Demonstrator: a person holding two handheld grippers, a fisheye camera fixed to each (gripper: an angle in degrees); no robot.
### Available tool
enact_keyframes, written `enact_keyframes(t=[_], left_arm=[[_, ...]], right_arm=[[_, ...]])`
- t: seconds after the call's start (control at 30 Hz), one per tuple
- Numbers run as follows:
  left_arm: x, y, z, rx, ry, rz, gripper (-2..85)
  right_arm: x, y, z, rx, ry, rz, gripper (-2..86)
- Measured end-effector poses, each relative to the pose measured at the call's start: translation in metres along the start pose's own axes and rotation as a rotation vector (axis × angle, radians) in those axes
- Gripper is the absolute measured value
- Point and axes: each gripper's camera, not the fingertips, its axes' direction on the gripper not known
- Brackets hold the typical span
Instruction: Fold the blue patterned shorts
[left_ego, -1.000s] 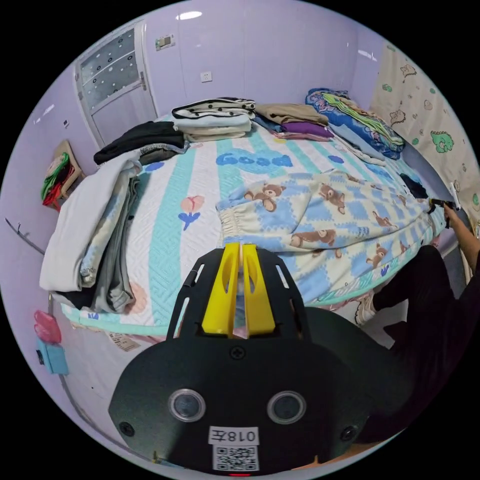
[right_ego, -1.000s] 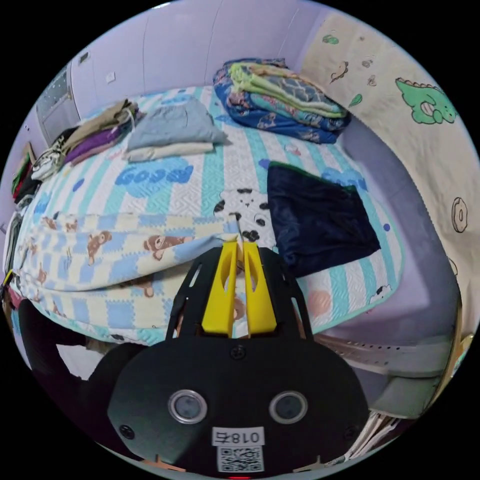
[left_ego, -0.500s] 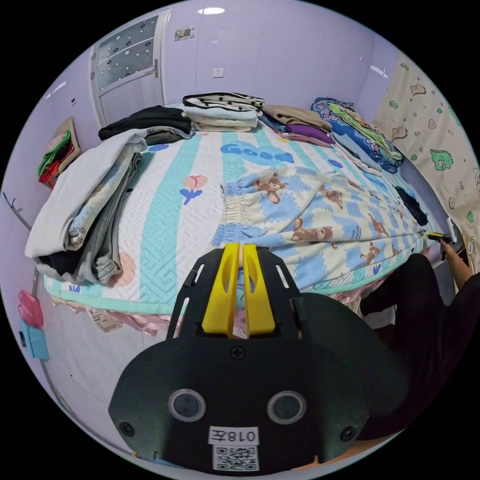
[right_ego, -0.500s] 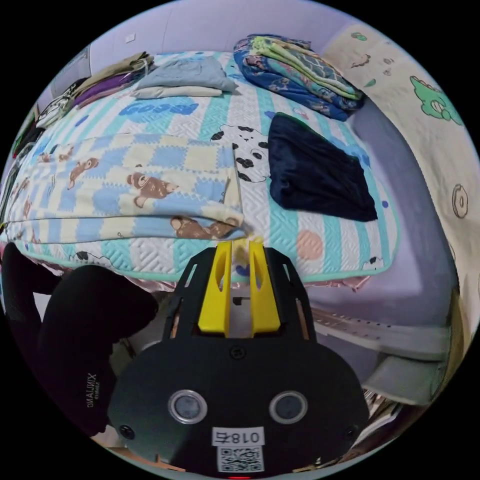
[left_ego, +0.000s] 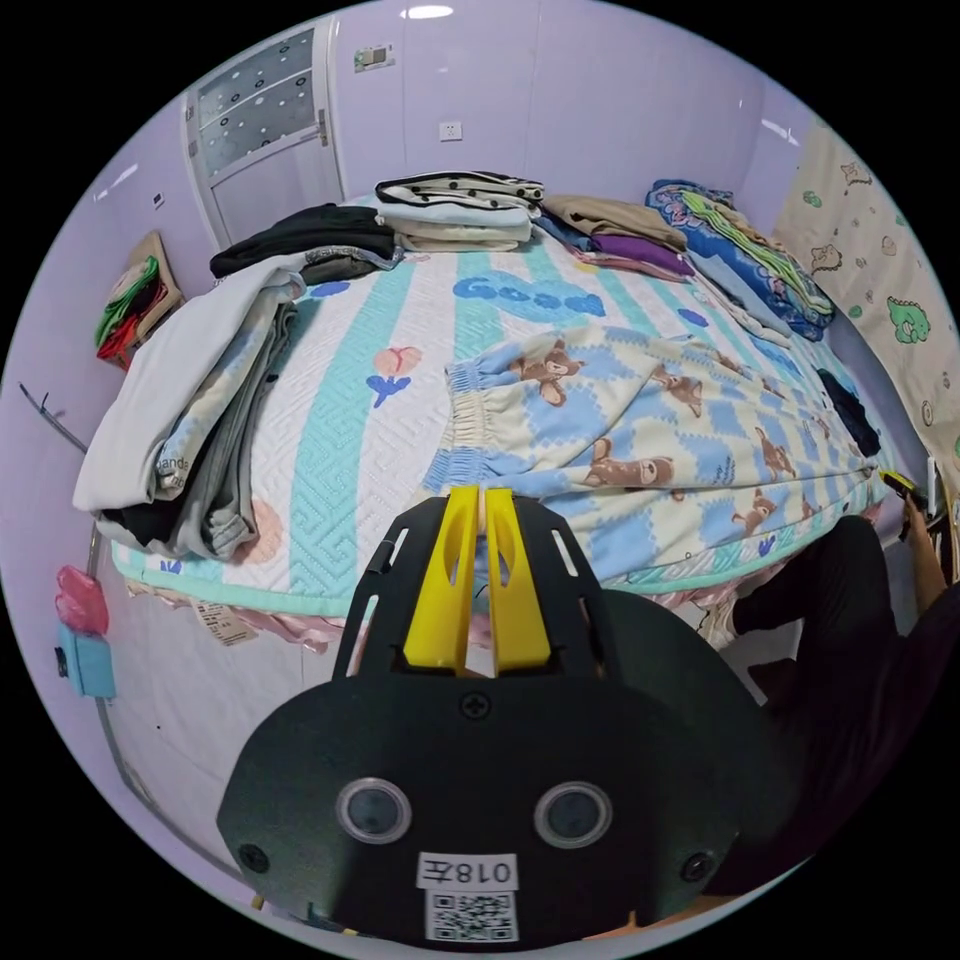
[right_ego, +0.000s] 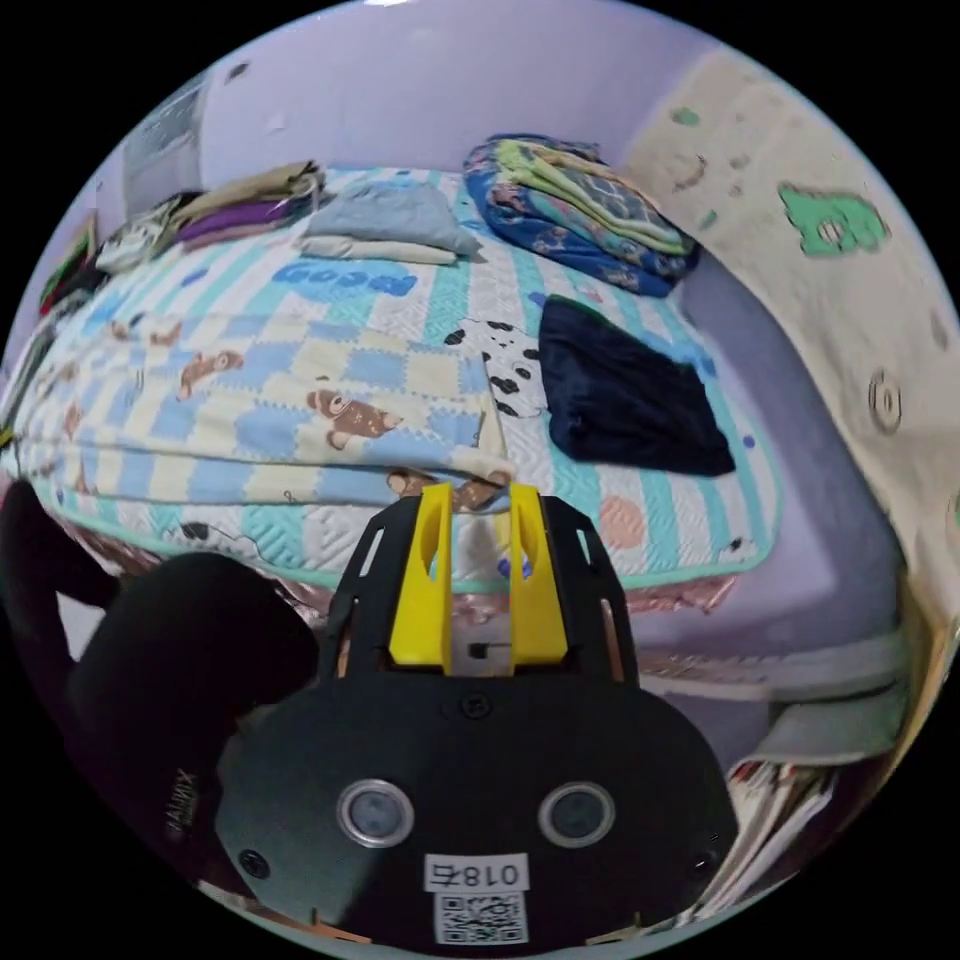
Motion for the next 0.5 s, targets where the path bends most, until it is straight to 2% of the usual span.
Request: enact_keyframes(t=[0.07,0.2,0.33,0.5], left_arm=[[0.001,-0.002,-0.003,-0.011,-0.011,-0.001,-0.9],[-0.001,-0.003,-0.005,-0.024,-0.022,-0.023,-0.9],[-0.010,0.000,-0.009,-0.013,-0.011,-0.063,-0.9],[-0.025,0.009,-0.019,0.014,0.020,-0.089,-0.9]], right_arm=[[-0.017,-0.011,0.001,-0.020,0.085,-0.153,9.5],[-0.028,-0.026,0.013,-0.078,0.117,-0.295,9.6],[-0.030,-0.039,0.035,-0.227,0.083,-0.353,0.7],[-0.033,-0.022,-0.005,-0.068,0.091,-0.341,-0.6]])
